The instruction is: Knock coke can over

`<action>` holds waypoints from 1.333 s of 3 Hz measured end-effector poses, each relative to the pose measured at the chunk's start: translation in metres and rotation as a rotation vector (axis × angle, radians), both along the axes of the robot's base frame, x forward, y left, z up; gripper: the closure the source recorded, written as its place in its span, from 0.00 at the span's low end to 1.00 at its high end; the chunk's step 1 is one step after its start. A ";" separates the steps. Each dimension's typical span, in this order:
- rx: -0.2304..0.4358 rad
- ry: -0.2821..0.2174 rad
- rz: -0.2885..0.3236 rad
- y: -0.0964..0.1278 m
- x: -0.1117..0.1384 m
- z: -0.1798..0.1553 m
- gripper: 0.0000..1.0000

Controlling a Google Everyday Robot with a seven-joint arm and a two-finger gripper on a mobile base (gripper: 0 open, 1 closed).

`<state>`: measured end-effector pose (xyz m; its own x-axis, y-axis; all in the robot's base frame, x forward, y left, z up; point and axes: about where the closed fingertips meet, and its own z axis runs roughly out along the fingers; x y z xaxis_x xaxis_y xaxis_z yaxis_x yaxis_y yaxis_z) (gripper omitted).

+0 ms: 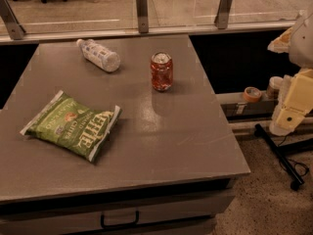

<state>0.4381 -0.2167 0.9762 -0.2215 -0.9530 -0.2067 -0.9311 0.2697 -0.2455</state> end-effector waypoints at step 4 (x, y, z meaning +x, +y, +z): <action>0.287 -0.056 0.005 0.039 0.072 -0.038 0.00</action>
Offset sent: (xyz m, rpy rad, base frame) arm 0.0313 0.0184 -0.0178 0.1313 -0.0159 -0.0277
